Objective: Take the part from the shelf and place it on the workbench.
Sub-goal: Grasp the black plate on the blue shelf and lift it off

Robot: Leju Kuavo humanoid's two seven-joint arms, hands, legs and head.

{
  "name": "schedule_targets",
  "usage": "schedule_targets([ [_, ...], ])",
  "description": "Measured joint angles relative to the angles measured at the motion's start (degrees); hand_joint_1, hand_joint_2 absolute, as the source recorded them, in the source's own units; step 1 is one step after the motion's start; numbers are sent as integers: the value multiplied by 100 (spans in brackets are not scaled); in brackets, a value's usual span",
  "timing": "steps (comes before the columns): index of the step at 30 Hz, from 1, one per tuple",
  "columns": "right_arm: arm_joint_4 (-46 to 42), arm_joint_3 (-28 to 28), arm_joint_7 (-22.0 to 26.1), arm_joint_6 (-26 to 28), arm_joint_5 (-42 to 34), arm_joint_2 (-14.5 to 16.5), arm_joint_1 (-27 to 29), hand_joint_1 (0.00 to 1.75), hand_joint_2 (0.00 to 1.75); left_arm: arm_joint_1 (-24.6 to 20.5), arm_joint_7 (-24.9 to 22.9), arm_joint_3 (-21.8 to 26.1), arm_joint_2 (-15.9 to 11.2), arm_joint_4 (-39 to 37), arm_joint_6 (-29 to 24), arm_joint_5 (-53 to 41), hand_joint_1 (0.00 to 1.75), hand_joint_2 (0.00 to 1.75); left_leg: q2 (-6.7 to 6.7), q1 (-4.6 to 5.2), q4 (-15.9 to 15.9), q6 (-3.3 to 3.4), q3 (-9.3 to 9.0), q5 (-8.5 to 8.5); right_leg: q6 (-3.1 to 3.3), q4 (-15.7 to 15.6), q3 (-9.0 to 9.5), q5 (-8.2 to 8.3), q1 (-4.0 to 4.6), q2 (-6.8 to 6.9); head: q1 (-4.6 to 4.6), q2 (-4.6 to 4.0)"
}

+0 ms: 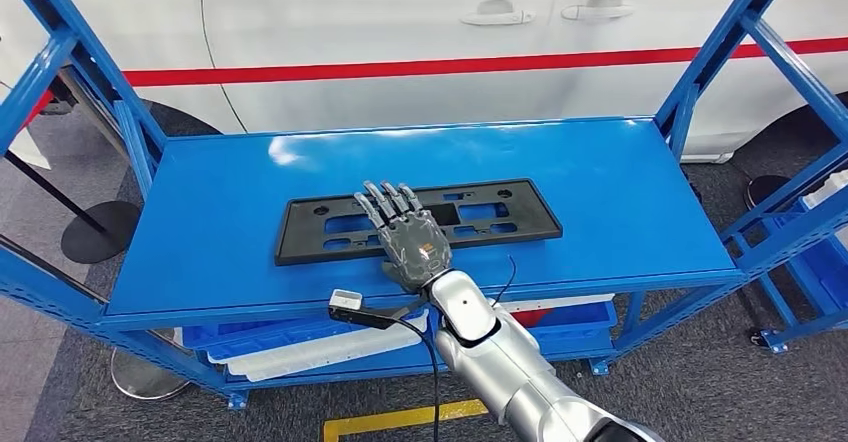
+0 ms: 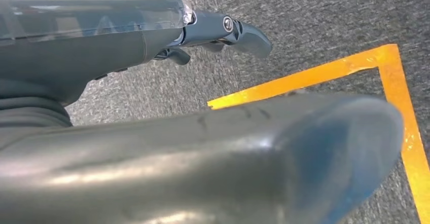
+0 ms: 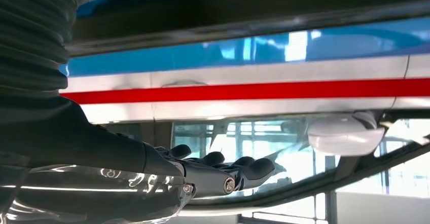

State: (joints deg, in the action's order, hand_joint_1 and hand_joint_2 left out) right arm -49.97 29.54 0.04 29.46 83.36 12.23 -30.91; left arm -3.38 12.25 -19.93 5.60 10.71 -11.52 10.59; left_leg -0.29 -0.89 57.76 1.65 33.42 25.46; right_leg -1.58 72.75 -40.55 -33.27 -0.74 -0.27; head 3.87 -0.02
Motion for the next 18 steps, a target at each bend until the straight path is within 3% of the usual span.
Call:
schedule_targets([
  [1,57,-5,8,10,-5,-2,-1,0,175,5,9,2,0,0,-5,3,0,0,-3,7,1,8,-16,12,2,178,-124,8,0,0,0,0],
  [2,107,-8,14,23,-12,-3,-7,0,175,9,20,3,0,0,-11,9,0,0,-8,15,2,13,-39,27,14,137,-142,130,1,0,0,0],
  [4,195,-11,26,44,-22,-2,-49,0,175,13,37,7,2,0,-24,19,0,0,-18,31,2,4,-105,69,82,-553,130,598,17,0,-1,0],
  [6,267,-13,32,55,-28,5,-113,0,175,4,43,14,11,1,-30,28,0,0,-22,58,8,-31,-139,109,155,-1237,436,876,53,3,-1,0],
  [8,327,-14,37,59,-31,14,-151,0,175,-2,45,23,20,1,-32,35,0,0,-20,68,6,-84,-134,129,186,-1420,509,873,83,0,-1,0],
  [11,437,-14,9,63,-8,32,-199,0,175,-2,45,34,16,0,-45,33,0,0,-11,64,87,-175,-114,224,241,-1506,548,885,41,-5,-1,0],
  [12,492,-14,-16,65,8,45,-233,32,175,-4,45,36,15,0,-51,28,0,0,-8,59,273,-202,-34,340,262,-1535,570,890,18,-1,-1,0],
  [15,697,-17,-107,66,57,68,-307,162,175,2,45,37,13,0,-56,20,0,0,-3,19,1345,-272,509,807,299,-1543,596,871,9,16,0,0],
  [16,762,-20,-127,63,66,67,-309,173,175,10,44,37,13,0,-55,20,0,0,-3,6,1576,-291,646,842,300,-1540,600,863,8,18,0,0],
  [17,817,-26,-140,61,68,67,-308,174,175,17,43,37,12,0,-54,18,0,0,-2,-8,1590,-306,682,762,294,-1534,606,855,6,14,0,0],
  [18,865,-32,-147,58,68,67,-309,175,175,21,43,37,9,0,-52,16,0,0,-1,-23,1373,-315,605,577,281,-1525,616,842,2,7,1,0],
])
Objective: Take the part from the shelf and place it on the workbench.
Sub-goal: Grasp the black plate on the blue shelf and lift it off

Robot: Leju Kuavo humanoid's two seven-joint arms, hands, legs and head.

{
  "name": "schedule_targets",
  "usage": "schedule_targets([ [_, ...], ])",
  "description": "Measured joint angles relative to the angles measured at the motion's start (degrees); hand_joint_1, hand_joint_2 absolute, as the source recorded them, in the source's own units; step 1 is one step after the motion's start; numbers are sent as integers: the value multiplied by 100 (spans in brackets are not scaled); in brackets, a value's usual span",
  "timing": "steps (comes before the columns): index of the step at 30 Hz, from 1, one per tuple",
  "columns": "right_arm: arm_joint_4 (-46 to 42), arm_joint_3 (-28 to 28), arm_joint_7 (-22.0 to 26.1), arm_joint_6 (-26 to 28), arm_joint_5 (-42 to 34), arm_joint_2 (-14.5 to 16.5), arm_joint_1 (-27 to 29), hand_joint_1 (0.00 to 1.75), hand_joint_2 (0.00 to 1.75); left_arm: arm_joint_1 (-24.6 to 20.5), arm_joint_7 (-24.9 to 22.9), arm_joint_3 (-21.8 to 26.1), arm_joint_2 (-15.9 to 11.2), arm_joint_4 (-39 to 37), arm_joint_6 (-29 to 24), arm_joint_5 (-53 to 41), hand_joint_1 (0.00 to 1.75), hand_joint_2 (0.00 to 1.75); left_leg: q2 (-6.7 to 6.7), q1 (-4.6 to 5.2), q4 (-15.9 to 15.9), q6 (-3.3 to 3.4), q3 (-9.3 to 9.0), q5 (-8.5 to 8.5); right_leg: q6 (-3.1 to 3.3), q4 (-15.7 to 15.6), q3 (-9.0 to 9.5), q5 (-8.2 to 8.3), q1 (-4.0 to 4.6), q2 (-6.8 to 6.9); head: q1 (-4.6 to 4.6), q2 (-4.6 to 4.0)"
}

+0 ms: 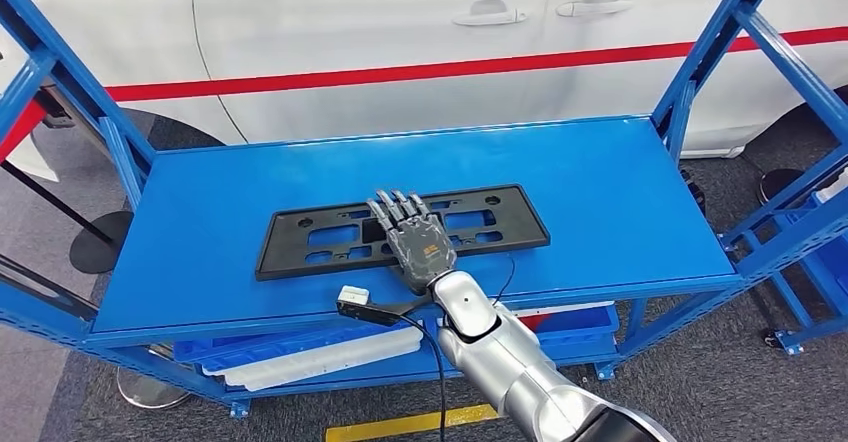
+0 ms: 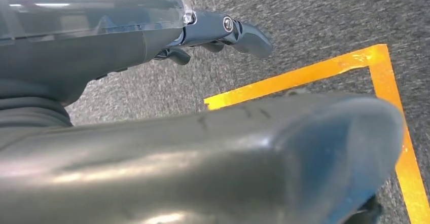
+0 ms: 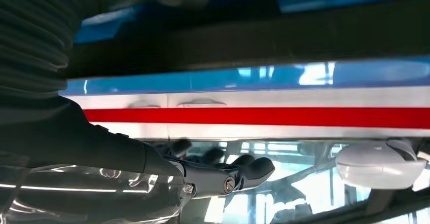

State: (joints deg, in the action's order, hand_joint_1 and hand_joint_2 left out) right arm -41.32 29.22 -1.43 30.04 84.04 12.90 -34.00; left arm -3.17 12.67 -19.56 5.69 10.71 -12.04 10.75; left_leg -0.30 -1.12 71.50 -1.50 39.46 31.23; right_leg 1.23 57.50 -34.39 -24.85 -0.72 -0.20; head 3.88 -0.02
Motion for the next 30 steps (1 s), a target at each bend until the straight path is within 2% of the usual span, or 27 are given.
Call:
schedule_targets([
  [1,38,-5,-6,-2,0,0,-5,175,175,-1,1,0,-3,0,1,-3,0,0,2,-15,-393,-4,-167,-240,-22,15,15,-20,-4,-7,-1,0],
  [2,72,-12,-17,-4,0,-1,-12,175,175,-5,2,0,-6,0,3,-7,0,0,4,-20,-774,-1,-344,-408,-49,33,26,-43,0,-13,-1,0],
  [3,104,-18,-29,-8,1,-1,-21,175,175,-9,2,0,-8,0,5,-9,0,0,-1,-15,-1079,18,-483,-521,-76,57,27,-62,8,-18,-1,0],
  [4,134,-24,-39,-11,2,-2,-27,175,175,-12,3,0,-8,0,9,-12,0,0,-5,-7,-1247,42,-558,-558,-104,74,21,-73,18,-20,-1,0],
  [7,206,-31,-73,-19,18,-2,-35,175,175,-13,4,0,-7,0,23,-30,0,0,-13,13,-1296,142,-567,-551,-178,81,8,-76,21,-20,-1,0],
  [9,235,-35,-99,-22,24,-3,-46,175,175,-10,3,0,-7,0,36,-52,0,0,-5,8,-1329,220,-584,-573,-230,236,-51,-203,1,-14,-2,0],
  [10,248,-40,-115,-26,24,-5,-56,175,175,-14,2,0,-7,0,45,-64,0,0,0,1,-1345,253,-591,-581,-251,494,-166,-357,-4,-10,-2,0],
  [12,280,-52,-145,-46,29,-17,-58,175,175,-20,-5,-1,-7,0,65,-83,0,0,6,10,-1346,283,-592,-578,-274,1265,-528,-717,-5,-6,-2,0],
  [13,297,-61,-156,-58,33,-25,-50,175,175,-19,-16,-2,-7,0,72,-94,0,0,8,15,-1344,289,-593,-576,-279,1605,-696,-828,-6,-6,-2,0],
  [14,310,-67,-161,-68,38,-32,-41,175,175,-18,-27,-2,-7,0,78,-102,0,0,6,19,-1342,290,-598,-574,-275,1738,-770,-819,-5,-6,-2,0],
  [15,316,-74,-164,-77,41,-36,-38,175,175,-18,-38,-2,-7,0,83,-110,0,0,2,23,-1341,290,-607,-571,-262,1647,-731,-703,-4,-6,-1,0],
  [17,317,-90,-164,-97,49,-37,-48,175,175,-24,-50,-3,-3,0,93,-115,0,0,-10,29,-1342,283,-641,-558,-204,891,-360,-303,4,-5,-1,0],
  [18,315,-101,-162,-104,53,-37,-53,175,175,-29,-54,-4,1,0,97,-116,0,0,-17,41,-1337,269,-652,-547,-171,501,-164,-162,19,-4,-1,0],
  [19,308,-113,-157,-109,57,-34,-56,175,175,-32,-58,-5,5,0,98,-116,0,0,-23,50,-1334,248,-657,-541,-145,226,-29,-84,35,-3,-1,0],
  [20,296,-126,-148,-112,59,-33,-57,175,175,-33,-63,-6,8,0,98,-117,0,0,-27,55,-1337,220,-659,-537,-127,99,31,-75,52,-6,-1,0],
  [22,257,-162,-133,-120,59,-32,-54,175,175,-34,-70,-7,9,0,97,-120,0,0,-29,59,-1360,153,-669,-538,-97,65,43,-70,54,-13,-1,0],
  [24,216,-197,-113,-127,59,-32,-50,175,175,-34,-76,-8,8,0,92,-125,0,0,-19,57,-1244,102,-637,-434,-38,6,75,-41,22,-7,-1,0],
  [25,195,-213,-99,-126,58,-31,-42,175,175,-36,-80,-9,7,0,90,-128,0,0,-13,56,-1024,84,-546,-294,-10,-22,89,-27,3,0,-1,0],
  [27,144,-255,-61,-113,49,-35,-3,175,175,-34,-92,-9,5,0,82,-132,0,0,-6,41,-275,50,-214,88,18,-29,92,-25,4,12,-1,0],
  [28,105,-274,-39,-101,40,-40,29,175,175,-30,-99,-9,4,0,78,-131,0,0,-6,36,79,31,-49,219,21,-27,92,-27,8,15,-1,0],
  [29,60,-293,-15,-85,29,-47,64,175,175,-23,-104,-9,3,0,73,-128,0,0,-6,33,264,17,43,243,21,-25,93,-29,10,16,-1,0],
  [30,10,-310,5,-68,18,-54,94,175,175,-18,-108,-9,2,0,68,-125,0,0,-5,29,220,10,27,149,17,-21,99,-33,10,13,-1,0],
])
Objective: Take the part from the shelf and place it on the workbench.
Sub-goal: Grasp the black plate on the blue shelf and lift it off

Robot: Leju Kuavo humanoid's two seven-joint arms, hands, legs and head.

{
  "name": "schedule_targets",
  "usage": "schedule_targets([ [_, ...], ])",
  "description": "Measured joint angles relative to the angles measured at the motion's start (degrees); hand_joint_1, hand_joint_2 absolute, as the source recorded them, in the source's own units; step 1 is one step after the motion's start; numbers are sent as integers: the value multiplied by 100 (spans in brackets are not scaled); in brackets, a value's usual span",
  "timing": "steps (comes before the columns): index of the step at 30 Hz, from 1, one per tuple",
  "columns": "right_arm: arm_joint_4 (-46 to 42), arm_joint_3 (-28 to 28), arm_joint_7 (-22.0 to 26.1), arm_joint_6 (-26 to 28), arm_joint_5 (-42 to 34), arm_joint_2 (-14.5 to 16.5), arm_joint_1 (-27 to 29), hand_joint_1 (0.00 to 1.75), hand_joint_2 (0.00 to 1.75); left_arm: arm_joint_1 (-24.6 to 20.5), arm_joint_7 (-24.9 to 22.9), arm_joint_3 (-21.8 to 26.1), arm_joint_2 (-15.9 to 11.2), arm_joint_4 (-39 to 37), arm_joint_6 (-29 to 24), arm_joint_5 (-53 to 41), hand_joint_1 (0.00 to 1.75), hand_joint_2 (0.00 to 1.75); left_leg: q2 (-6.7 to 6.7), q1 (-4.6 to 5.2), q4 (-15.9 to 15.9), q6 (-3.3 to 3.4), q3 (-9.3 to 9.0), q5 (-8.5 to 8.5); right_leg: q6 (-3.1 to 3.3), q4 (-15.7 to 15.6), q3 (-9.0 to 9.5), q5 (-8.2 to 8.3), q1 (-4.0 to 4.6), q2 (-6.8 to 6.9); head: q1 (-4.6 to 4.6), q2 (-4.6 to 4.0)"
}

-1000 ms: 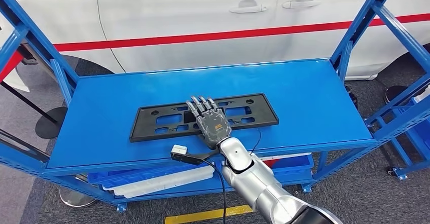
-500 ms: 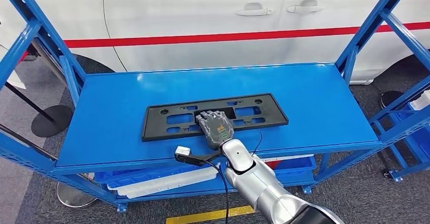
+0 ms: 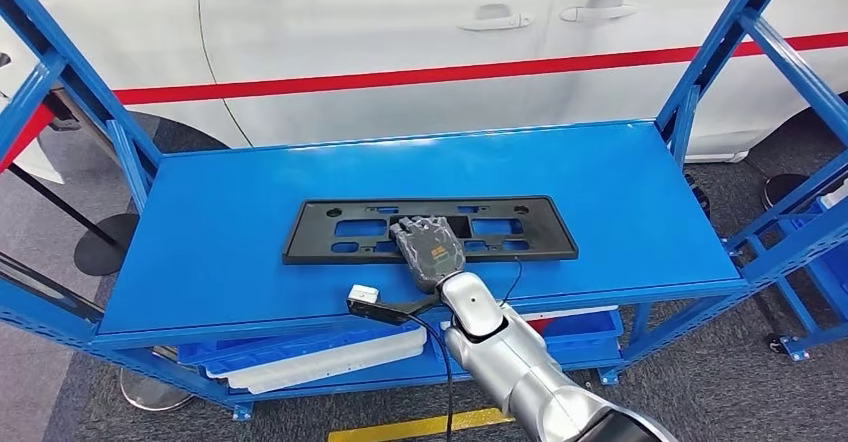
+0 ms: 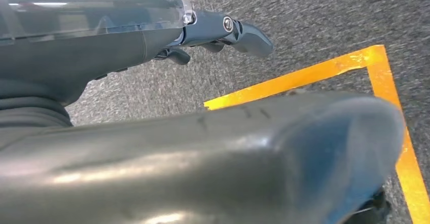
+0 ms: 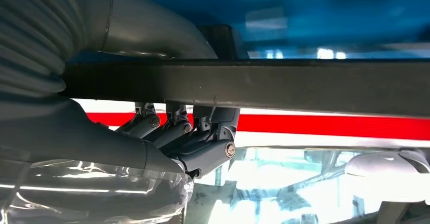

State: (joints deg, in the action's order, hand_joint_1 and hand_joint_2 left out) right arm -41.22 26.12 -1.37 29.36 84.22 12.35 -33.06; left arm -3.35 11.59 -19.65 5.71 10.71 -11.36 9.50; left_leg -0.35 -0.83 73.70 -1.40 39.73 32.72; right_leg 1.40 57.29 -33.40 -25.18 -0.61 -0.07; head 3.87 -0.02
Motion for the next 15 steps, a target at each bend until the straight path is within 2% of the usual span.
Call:
schedule_targets([
  [1,-61,-19,23,22,-10,-5,25,175,175,2,1,0,-2,0,-5,2,0,0,1,-7,-272,-1,-122,-189,-9,7,8,-8,-2,-7,0,0],
  [2,-132,-41,43,52,-20,-8,45,175,175,0,5,0,-5,0,-13,3,0,0,2,-15,-688,2,-312,-412,-25,21,16,-20,-3,-15,0,0],
  [3,-225,-64,60,98,-30,-13,63,175,175,-2,15,0,-8,0,-27,-1,0,0,2,-12,-1084,11,-499,-564,-49,42,13,-36,8,-24,-1,0],
  [4,-339,-87,80,151,-41,-21,84,175,175,-5,30,0,-9,0,-43,-5,0,44,0,-6,-1367,35,-628,-658,-76,62,2,-46,18,-33,-1,0],
  [5,-479,-108,102,206,-55,-33,113,175,175,-6,48,0,-10,0,-58,-10,0,87,-4,3,-1516,61,-689,-683,-103,78,-14,-50,29,-39,-1,0],
  [7,-813,-142,154,281,-81,-66,194,175,175,-4,87,1,-11,0,-82,-12,0,175,-9,16,-1545,132,-684,-674,-158,82,-37,-41,36,-45,-1,0],
  [9,-1218,-166,213,324,-110,-110,301,175,175,2,127,2,-13,0,-92,-1,0,175,-4,2,-1580,208,-688,-702,-215,173,-75,-125,19,-42,-1,0],
  [10,-1465,-179,251,345,-140,-139,356,175,175,3,149,2,-13,0,-92,11,0,175,-1,-6,-1600,244,-689,-717,-241,367,-164,-256,11,-39,-1,0],
  [13,-2252,-200,349,342,-256,-235,504,175,175,6,190,5,-14,0,-83,54,0,175,2,-5,-1610,289,-677,-725,-286,1463,-692,-782,-4,-29,-1,0],
  [14,-2492,-202,366,321,-290,-268,550,175,175,10,194,7,-14,0,-82,66,0,175,2,-3,-1609,292,-679,-721,-291,1704,-818,-830,-8,-27,-1,0],
  [15,-2729,-203,378,300,-328,-303,594,175,175,13,199,9,-14,0,-83,75,0,175,0,-2,-1607,293,-686,-716,-290,1750,-851,-771,-11,-25,-1,0],
])
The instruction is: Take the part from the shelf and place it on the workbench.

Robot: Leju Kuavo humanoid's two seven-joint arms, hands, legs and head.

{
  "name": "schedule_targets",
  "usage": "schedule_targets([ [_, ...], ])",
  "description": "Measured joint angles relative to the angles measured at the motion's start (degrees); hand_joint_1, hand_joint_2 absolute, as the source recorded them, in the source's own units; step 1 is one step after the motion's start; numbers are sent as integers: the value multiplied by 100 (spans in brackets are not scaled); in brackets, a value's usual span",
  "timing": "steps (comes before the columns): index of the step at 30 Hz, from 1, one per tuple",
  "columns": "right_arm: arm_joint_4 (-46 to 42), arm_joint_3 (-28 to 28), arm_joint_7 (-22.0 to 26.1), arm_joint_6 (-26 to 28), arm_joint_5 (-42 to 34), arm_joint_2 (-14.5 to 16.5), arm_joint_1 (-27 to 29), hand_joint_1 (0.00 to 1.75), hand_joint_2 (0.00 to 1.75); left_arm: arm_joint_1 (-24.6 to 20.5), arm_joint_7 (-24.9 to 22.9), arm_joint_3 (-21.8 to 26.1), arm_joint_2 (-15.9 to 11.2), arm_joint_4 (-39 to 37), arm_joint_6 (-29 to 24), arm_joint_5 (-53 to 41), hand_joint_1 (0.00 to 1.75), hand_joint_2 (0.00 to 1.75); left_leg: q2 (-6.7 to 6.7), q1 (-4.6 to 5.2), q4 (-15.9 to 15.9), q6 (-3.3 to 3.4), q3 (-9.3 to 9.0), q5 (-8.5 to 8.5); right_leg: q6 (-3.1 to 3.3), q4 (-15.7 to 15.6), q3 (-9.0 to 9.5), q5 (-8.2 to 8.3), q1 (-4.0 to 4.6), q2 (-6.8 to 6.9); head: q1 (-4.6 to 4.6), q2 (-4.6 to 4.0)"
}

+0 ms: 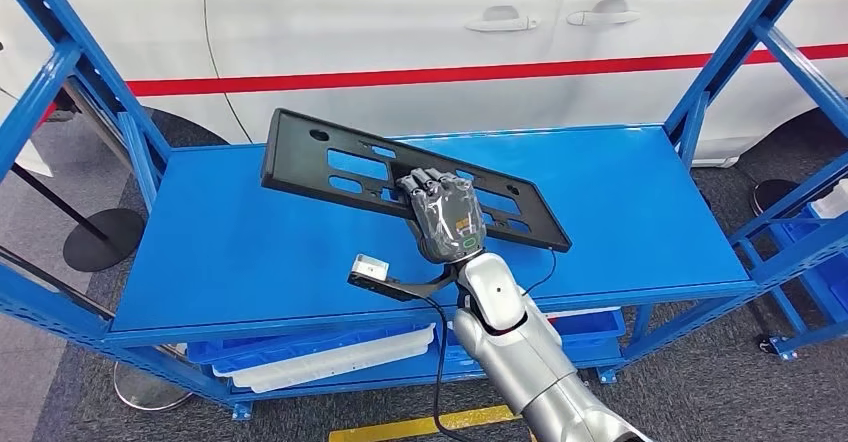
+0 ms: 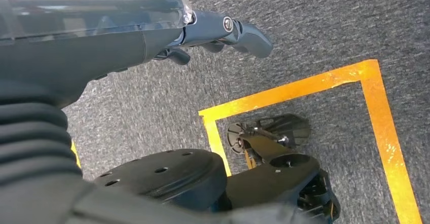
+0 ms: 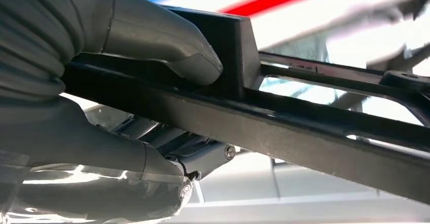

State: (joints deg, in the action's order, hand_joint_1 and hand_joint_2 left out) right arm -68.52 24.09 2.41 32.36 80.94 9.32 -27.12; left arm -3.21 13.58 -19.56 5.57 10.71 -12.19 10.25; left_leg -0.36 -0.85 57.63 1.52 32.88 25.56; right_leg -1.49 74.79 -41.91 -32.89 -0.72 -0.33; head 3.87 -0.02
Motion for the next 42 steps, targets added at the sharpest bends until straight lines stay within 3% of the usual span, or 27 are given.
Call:
schedule_targets([
  [1,-250,-1,7,-20,-46,-36,39,175,175,1,7,2,1,0,2,6,0,175,-5,0,3,-3,-11,9,11,-209,90,175,-2,2,0,0],
  [3,-735,-1,19,-48,-130,-100,84,175,175,-1,27,4,1,0,12,4,0,175,-15,8,16,-30,-34,37,54,-997,460,588,6,2,0,0],
  [4,-972,-1,31,-43,-171,-127,94,175,175,-4,39,4,1,0,18,-2,0,175,-18,20,28,-52,-35,51,76,-1347,617,714,19,0,0,0],
  [6,-1398,-3,80,-2,-313,-193,143,175,175,-7,63,4,1,0,21,-18,0,175,-17,39,37,-106,-24,65,113,-1613,725,745,49,-7,0,0],
  [9,-2047,-38,243,142,-874,-332,310,175,175,-7,103,4,0,0,31,-30,0,175,-8,34,100,-199,4,142,205,-1662,737,753,30,0,0,0],
  [11,-2412,-78,339,245,-1214,-409,374,175,175,-11,121,4,-2,0,43,-30,0,175,3,24,548,-243,188,422,271,-1691,758,760,10,15,0,0],
  [13,-2654,-101,381,287,-1323,-474,423,175,175,-11,130,4,-3,0,50,-31,0,175,4,18,1341,-268,539,782,300,-1688,763,750,20,16,0,0],
  [14,-2739,-107,395,292,-1355,-503,459,175,175,-11,132,4,-4,0,52,-31,0,175,4,16,1638,-274,682,867,306,-1684,767,746,27,13,0,0],
  [15,-2812,-109,422,302,-1431,-528,497,175,175,-11,133,4,-4,0,51,-31,0,175,4,16,1744,-271,743,844,310,-1679,771,740,34,9,0,0],
  [16,-2882,-112,482,332,-1576,-550,532,175,175,-13,133,4,-4,0,51,-31,0,175,4,17,1607,-259,692,706,310,-1673,779,734,42,4,0,0],
  [18,-3049,-139,730,473,-2019,-583,602,175,175,-22,133,4,-6,0,51,-32,0,175,4,26,846,-200,356,295,296,-1658,801,711,54,-5,0,0],
  [20,-3311,-214,1140,657,-2503,-632,702,175,175,-33,133,4,-13,0,61,-31,0,175,2,54,216,-139,66,81,257,-1638,799,693,74,-2,0,0],
  [23,-3778,-309,1829,747,-3216,-734,916,175,175,-29,152,9,-19,0,73,-4,0,175,-4,61,57,-85,-1,70,185,-1635,786,689,89,5,1,0],
  [25,-4093,-373,2291,753,-3686,-767,1063,175,175,-22,180,14,-20,0,70,23,0,175,3,28,-10,-27,-33,35,129,-1499,739,569,90,3,-1,0],
  [28,-4425,-480,2681,770,-4079,-786,1216,175,175,-29,206,29,-20,0,69,42,0,175,17,12,-51,20,-50,13,52,-563,315,53,52,2,-2,0],
  [30,-4570,-517,2898,772,-4343,-803,1363,175,175,-22,215,57,-20,0,71,60,0,175,18,9,-43,19,-50,8,6,-45,66,-98,8,5,-2,0],
  [31,-4648,-530,3030,772,-4512,-809,1456,175,175,-17,218,73,-20,0,78,68,0,175,16,4,-32,14,-50,8,-14,-82,84,-15,-17,7,-2,0],
  [32,-4734,-543,3151,771,-4676,-811,1547,175,175,-12,221,86,-20,0,89,68,0,175,10,-4,-14,1,-50,11,-29,-348,218,161,-44,13,-2,0],
  [34,-4909,-571,3315,771,-4890,-814,1700,175,175,-8,226,101,-25,0,111,58,0,175,-6,-5,50,-51,-32,46,-40,-1130,607,514,-74,19,-1,0],
  [35,-4989,-580,3359,771,-4944,-816,1767,175,175,-7,228,103,-28,0,115,55,0,175,-11,3,82,-83,-16,60,-25,-1395,732,607,-74,13,-1,0],
  [39,-5216,-599,3439,771,-5029,-834,1987,175,175,-2,235,108,-38,-3,115,55,0,175,-11,8,121,-210,21,78,122,-1534,748,670,-45,-14,0,0],
  [40,-5261,-603,3455,771,-5052,-837,2022,175,175,-1,235,109,-42,-3,115,55,0,175,-6,-1,199,-237,50,170,171,-1546,733,696,-46,-4,0,0],
  [42,-5344,-608,3510,771,-5115,-840,2103,175,175,-1,235,109,-51,-4,114,55,0,175,2,-14,693,-272,220,581,253,-1564,679,754,-46,24,0,0],
])
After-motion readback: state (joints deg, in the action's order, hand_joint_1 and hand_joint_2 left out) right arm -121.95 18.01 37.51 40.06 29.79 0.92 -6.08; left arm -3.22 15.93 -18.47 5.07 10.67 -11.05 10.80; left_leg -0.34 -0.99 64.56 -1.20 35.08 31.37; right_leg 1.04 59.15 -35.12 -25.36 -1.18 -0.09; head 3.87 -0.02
